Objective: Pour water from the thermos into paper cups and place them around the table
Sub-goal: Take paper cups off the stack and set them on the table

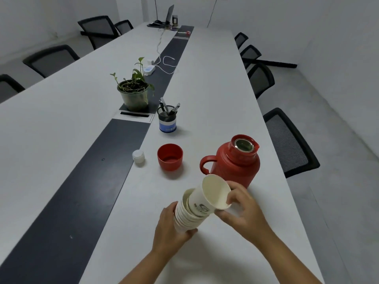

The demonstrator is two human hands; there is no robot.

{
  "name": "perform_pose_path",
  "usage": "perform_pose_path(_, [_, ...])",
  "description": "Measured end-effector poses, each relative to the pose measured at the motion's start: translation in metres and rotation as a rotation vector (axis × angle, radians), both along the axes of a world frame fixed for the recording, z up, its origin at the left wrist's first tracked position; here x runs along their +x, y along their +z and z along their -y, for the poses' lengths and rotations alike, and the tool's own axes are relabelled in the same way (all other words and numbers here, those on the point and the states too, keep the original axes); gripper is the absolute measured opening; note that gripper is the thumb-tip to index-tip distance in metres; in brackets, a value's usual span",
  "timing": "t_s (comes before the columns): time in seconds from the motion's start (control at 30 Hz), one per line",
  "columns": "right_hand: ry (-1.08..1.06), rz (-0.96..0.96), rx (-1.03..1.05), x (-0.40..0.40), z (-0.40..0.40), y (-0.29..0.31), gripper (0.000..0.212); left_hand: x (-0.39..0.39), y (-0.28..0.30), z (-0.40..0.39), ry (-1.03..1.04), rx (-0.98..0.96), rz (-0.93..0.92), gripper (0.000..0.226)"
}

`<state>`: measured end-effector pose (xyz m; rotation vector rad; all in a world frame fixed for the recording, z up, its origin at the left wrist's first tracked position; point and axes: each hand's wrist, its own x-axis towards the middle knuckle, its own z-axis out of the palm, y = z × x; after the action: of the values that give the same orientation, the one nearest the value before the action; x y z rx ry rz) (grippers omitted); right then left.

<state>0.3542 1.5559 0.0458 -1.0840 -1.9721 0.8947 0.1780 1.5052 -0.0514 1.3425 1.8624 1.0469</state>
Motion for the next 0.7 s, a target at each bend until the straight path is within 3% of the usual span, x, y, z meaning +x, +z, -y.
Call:
perform_pose_path(0.17, [-0.101,-0.214,0.035,0.018,-0.014,0.031,0.033,-0.02,0.007,-0.003,0.234,0.104,0.197,0.062])
perform_pose_path(0.27, [-0.142,-0.135,-0.027,0.013,-0.006,0.011,0.042,-0.042,0.014,-0.002,0.368,0.117,0.245,0.067])
perform_pose_path(0.33, [-0.128,-0.13,-0.298,-0.041,-0.027,-0.065,0.054,-0.105,-0.025,-0.026,0.475,0.043,0.23,0.068])
perform_pose_path(0.37, [-0.117,-0.107,-0.321,-0.046,-0.016,-0.071,0.061,-0.108,-0.023,-0.027,0.496,0.076,0.233,0.068])
perform_pose_path(0.53, [-0.153,-0.041,-0.382,-0.061,0.028,-0.118,0.084,-0.108,-0.021,-0.029,0.531,0.096,0.238,0.069])
perform_pose_path(0.7, [-0.119,0.008,-0.321,-0.073,0.025,-0.12,0.086,-0.108,-0.022,-0.032,0.517,0.127,0.172,0.062])
